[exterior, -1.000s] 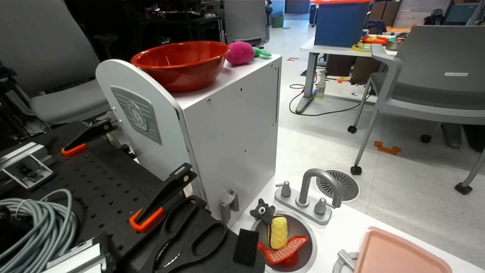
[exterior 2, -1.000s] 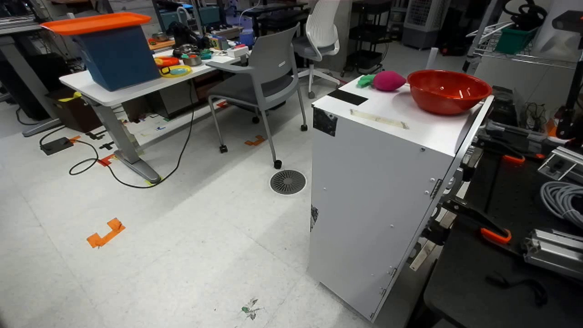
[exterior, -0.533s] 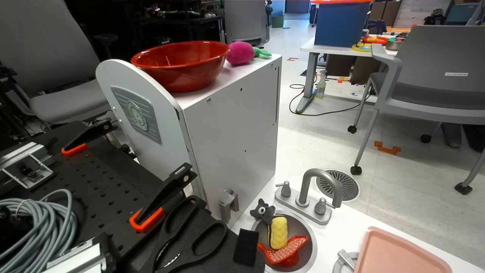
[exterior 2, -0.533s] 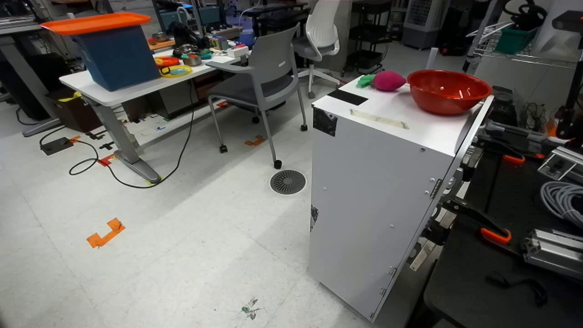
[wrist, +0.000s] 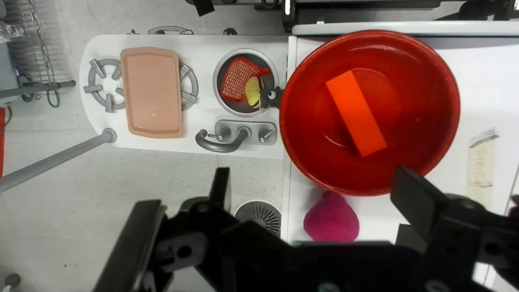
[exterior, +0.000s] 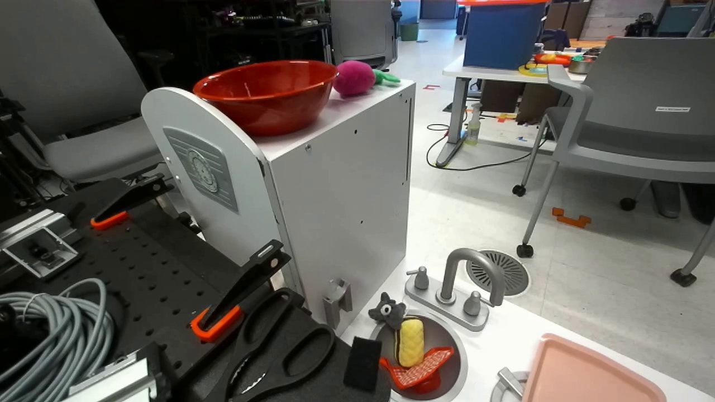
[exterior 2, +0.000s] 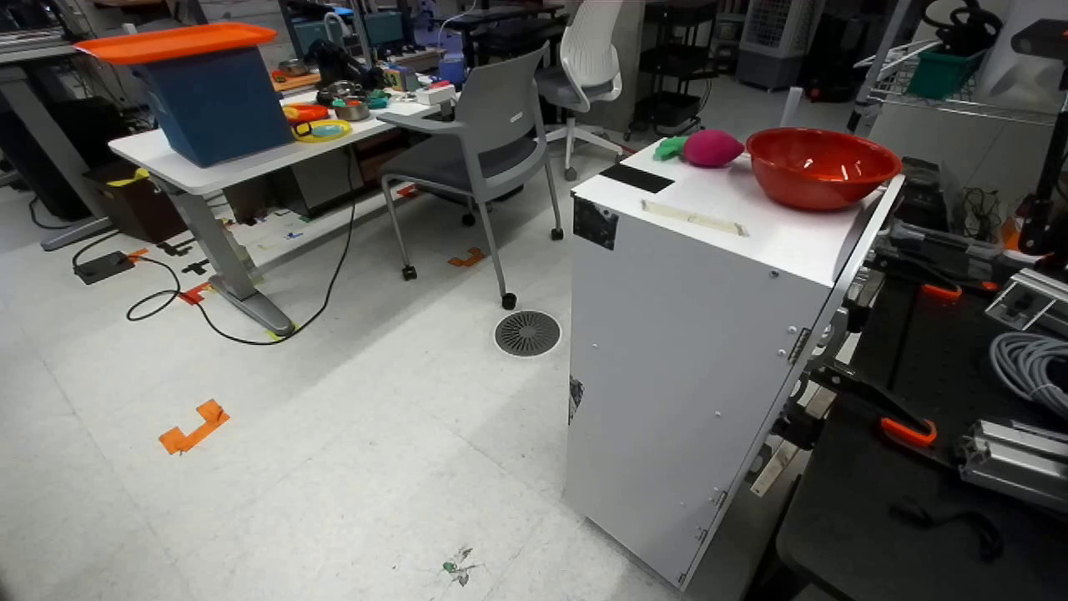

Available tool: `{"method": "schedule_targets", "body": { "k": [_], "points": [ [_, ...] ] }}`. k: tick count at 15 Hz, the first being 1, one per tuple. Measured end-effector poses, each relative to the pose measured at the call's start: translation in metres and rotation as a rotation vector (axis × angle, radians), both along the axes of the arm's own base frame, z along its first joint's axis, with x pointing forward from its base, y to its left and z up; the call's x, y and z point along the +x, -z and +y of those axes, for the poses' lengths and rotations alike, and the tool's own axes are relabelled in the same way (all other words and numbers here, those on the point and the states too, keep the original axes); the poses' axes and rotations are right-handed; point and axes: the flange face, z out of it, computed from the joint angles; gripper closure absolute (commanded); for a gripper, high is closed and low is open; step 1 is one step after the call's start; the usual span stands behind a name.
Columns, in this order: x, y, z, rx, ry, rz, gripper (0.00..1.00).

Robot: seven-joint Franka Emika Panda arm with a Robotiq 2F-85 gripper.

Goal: Pick up the purple toy from the top of the cabinet and put it in the orange bowl.

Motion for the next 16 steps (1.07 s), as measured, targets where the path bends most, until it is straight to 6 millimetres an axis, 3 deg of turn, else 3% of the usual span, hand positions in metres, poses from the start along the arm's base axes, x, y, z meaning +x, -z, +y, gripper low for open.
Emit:
{"method": "schedule_targets", "body": {
  "k": [8,16],
  "points": [
    [0.039,0.014,-0.007,0.002,-0.065,0.017,0.00],
    [0.059,0.022,-0.012,0.007,-0.105,0.017,0.00]
  ]
}}
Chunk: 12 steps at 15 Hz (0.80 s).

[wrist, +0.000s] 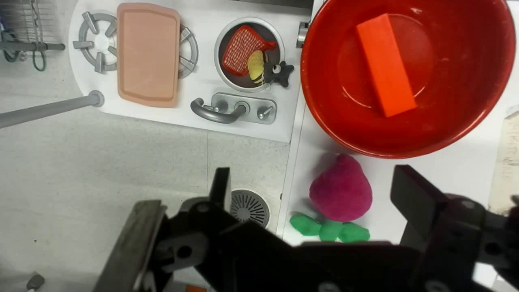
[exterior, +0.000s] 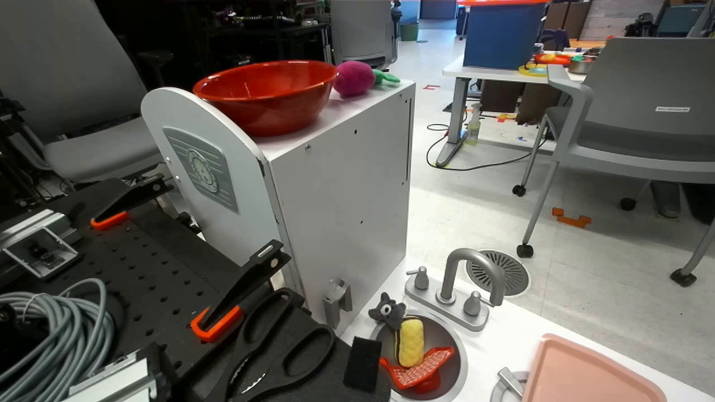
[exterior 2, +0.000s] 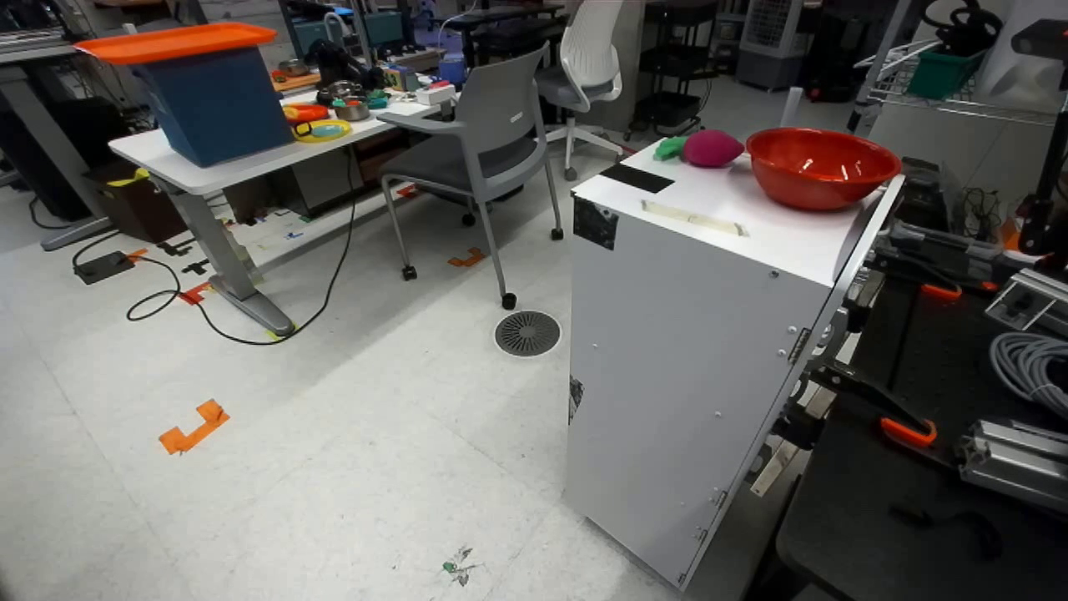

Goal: Pick up the purple toy from the top of the cabinet and put it in the orange bowl.

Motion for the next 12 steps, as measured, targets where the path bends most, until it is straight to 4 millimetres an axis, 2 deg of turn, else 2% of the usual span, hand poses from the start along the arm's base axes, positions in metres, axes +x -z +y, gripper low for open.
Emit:
{"method": "schedule_targets", "body": {
  "k": [5,12],
  "points": [
    [0.016,0.013,-0.009,-0.001,0.063,0.001,0.00],
    [0.041,0.024,-0.007,0.035,0.111,-0.078,0.00]
  ]
}}
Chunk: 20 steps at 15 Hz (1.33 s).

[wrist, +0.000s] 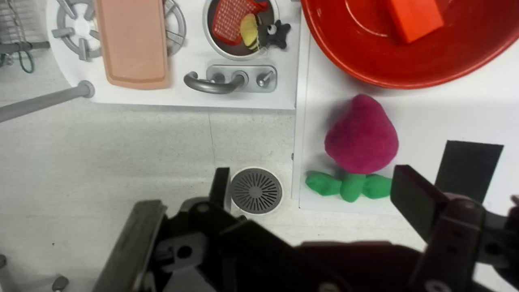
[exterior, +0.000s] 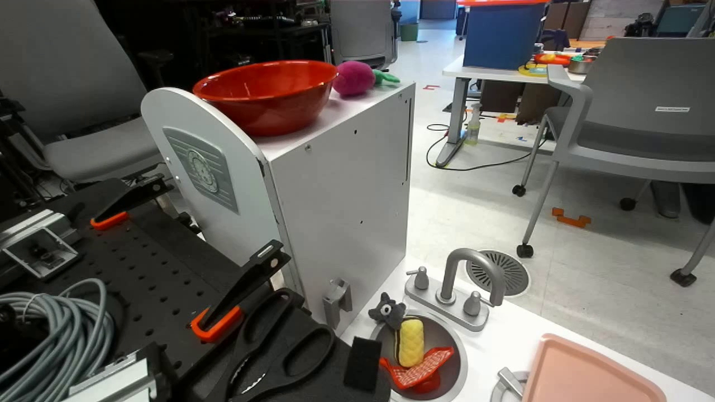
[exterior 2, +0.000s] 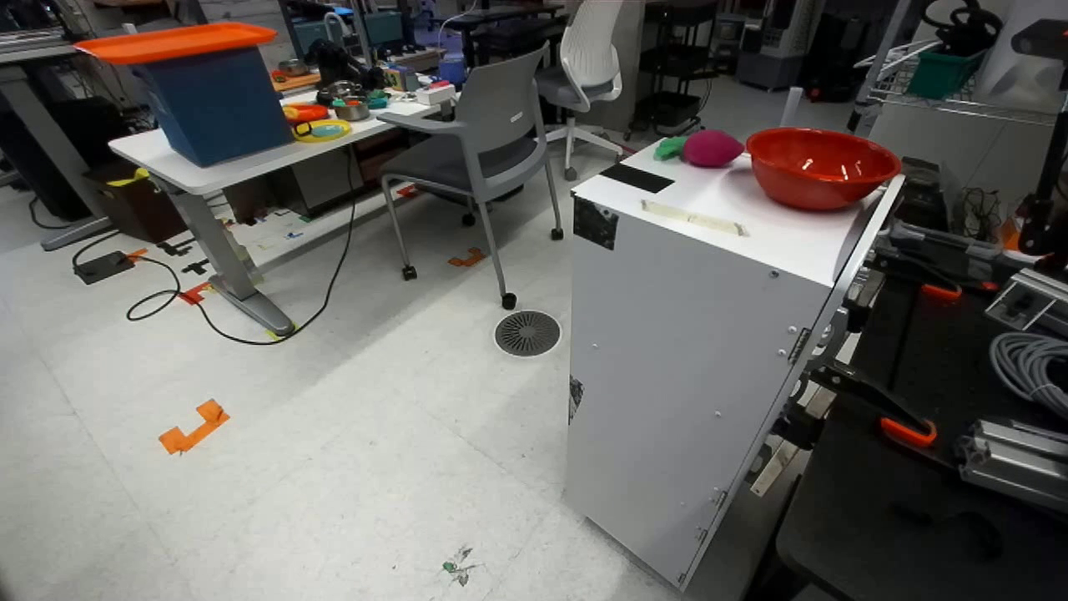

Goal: Pick up the purple toy from the top of the cabinet and put it in the orange bowl.

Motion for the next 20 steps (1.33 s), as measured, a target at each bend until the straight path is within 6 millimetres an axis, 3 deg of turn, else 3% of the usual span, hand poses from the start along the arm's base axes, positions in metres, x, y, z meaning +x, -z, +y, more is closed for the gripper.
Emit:
{"method": "schedule_targets", "body": {
  "k": [5,10,20],
  "points": [
    [0.015,0.007,0.018,0.155,-0.069,-0.099,0.00],
    [0.018,0.024,0.031,0.245,-0.131,-0.089,0.00],
    [0.003,0.051,0.027,0.274,-0.090,0.056,0.00]
  ]
}}
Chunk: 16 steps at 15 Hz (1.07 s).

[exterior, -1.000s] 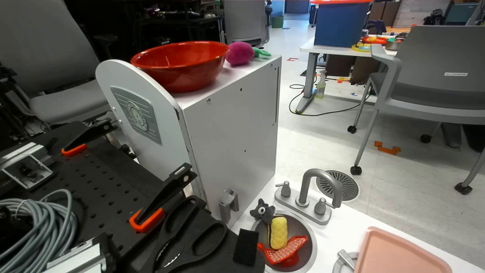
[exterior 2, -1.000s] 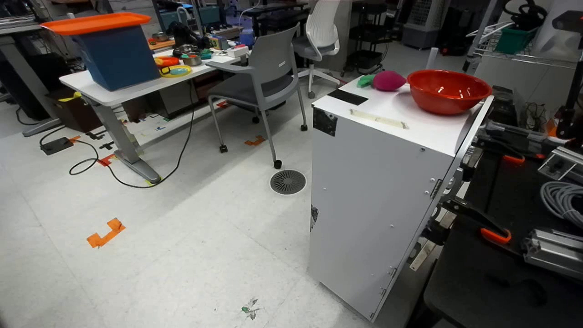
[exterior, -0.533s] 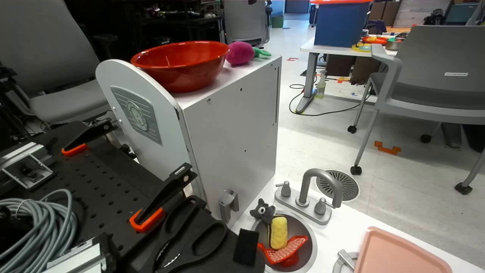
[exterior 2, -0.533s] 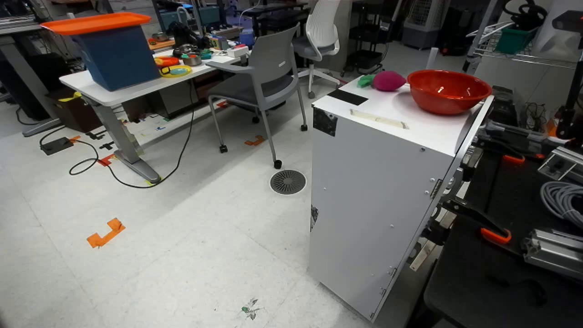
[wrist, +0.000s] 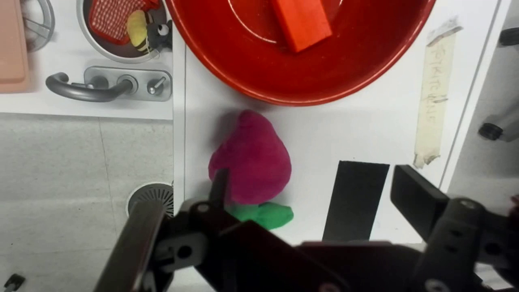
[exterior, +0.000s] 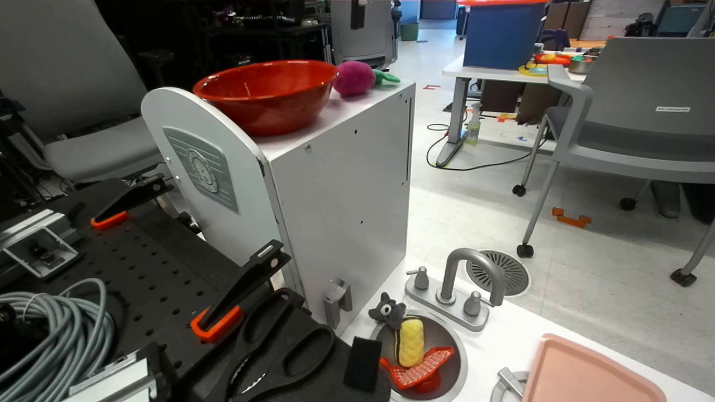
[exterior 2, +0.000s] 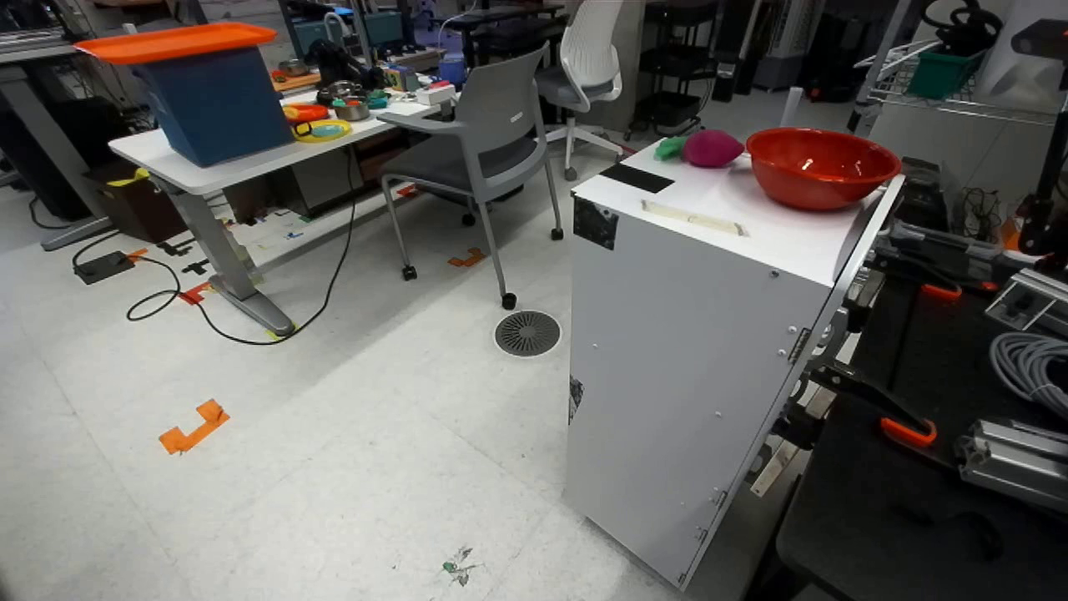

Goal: Pick up the purple toy from the top of the cabinet and put it in the orange bowl.

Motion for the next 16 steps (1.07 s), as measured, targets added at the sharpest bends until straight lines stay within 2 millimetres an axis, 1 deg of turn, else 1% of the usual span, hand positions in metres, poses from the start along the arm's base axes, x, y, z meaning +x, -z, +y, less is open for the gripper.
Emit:
{"method": "schedule_targets", "body": {
  "k": [7,16],
  "points": [
    [-0.008,0.008,-0.021,-0.004,0.104,0.033,0.00],
    [-0.008,0.005,-0.025,-0.036,0.147,0.038,0.00]
  ]
}}
